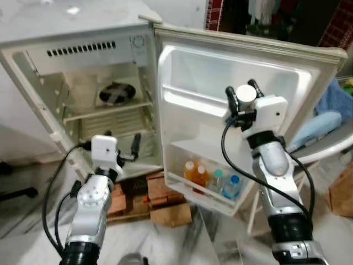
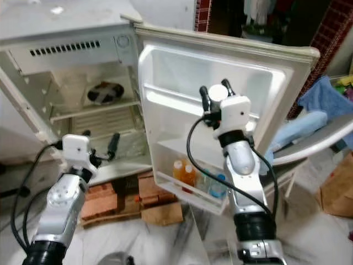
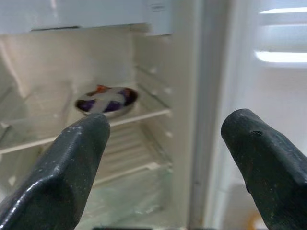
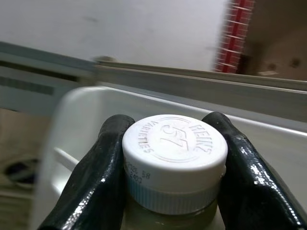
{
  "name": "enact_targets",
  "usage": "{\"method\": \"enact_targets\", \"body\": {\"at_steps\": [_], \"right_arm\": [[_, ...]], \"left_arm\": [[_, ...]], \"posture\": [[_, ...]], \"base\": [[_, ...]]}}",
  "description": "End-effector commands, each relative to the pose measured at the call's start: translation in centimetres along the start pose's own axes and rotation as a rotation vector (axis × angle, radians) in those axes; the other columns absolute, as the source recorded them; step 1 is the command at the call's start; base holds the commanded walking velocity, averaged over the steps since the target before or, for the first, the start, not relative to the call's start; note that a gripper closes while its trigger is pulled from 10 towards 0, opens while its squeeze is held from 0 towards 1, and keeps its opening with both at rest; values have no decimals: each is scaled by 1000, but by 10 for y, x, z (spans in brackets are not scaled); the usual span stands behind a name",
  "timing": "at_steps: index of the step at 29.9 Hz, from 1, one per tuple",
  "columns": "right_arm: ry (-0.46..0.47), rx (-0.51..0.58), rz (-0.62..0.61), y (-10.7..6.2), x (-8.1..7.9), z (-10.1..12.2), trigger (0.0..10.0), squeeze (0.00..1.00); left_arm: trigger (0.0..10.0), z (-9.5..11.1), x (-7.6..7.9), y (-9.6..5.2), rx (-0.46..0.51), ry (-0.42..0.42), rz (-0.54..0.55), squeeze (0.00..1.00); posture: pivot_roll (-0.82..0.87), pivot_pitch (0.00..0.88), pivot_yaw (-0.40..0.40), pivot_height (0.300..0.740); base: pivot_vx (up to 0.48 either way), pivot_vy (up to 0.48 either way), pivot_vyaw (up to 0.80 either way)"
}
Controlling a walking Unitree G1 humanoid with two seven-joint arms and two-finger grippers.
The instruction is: Restocking fridge
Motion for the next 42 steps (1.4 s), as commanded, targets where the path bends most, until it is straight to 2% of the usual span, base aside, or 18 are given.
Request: {"method": "enact_targets", "body": {"at_steps": [1, 11, 15, 17, 21, 25, 26, 29, 31, 33, 39, 42], "right_arm": [[-9, 83, 33, 10, -7, 22, 10000, 0], [20, 83, 77, 11, -15, 24, 10000, 0], [35, 108, 79, 17, -17, 32, 10000, 0], [40, 147, 82, 26, -18, 44, 10000, 0], [34, 193, 66, 35, -13, 58, 10000, 0], [18, 227, -9, 41, 2, 68, 10000, 0], [-3, 224, -42, 40, 9, 67, 10000, 0], [-60, 191, -78, 35, 17, 57, 10000, 0], [-107, 129, -117, 31, 24, 43, 10000, 0], [-113, 109, -130, 30, 27, 37, 10000, 0], [-121, -14, -157, 20, 28, -2, 10000, 0], [-98, -82, -225, 18, 36, -17, 10000, 0]], "left_arm": [[10000, -2, -3, -3, -7, -11, 15, 0], [10000, -4, 2, -5, -18, -19, 4, 0], [10000, -5, 2, -5, -22, -19, 3, 0], [10000, -5, 2, -5, -25, -18, 3, 0], [10000, -6, 2, -5, -27, -17, 4, 0], [10000, -6, 2, -5, -29, -16, 8, 0], [10000, -6, 2, -5, -30, -16, 10, 0], [10000, -7, 2, -5, -34, -16, 12, 0], [10000, -8, 2, -5, -38, -15, 10, 0], [10000, -8, 2, -4, -39, -15, 10, 0], [10000, -7, 3, -2, -35, -10, 12, 0], [10000, -6, 2, -2, -35, -8, 14, 0]], "posture": [[3, 0, -30, 740], [4, 0, -34, 740], [4, 0, -32, 740], [6, 0, -32, 740], [8, 0, -35, 740], [11, 0, -38, 740], [11, 0, -38, 740], [9, 0, -38, 740], [7, 0, -36, 740], [7, 0, -36, 740], [12, 0, -38, 740], [15, 0, -39, 740]], "base": [[0, 0, 0], [0, 0, 0], [0, 0, 0], [0, 0, 0], [0, 0, 0], [0, 0, 0], [0, 0, 0], [0, 0, 0], [0, 0, 0], [0, 0, 0], [0, 0, 0], [0, 0, 0]]}}
Point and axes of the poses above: a point about 5 cm out from each wrist's last joint towards the gripper, its own y axis pointing out of the wrist towards the gripper, its own z axis along the axis of the wrist's last joint, x = y × z, the point moved 4 cm from there along y, pointing out of the wrist towards the gripper, and after that the axes turned 9 degrees about y, right-handed, at the moved point
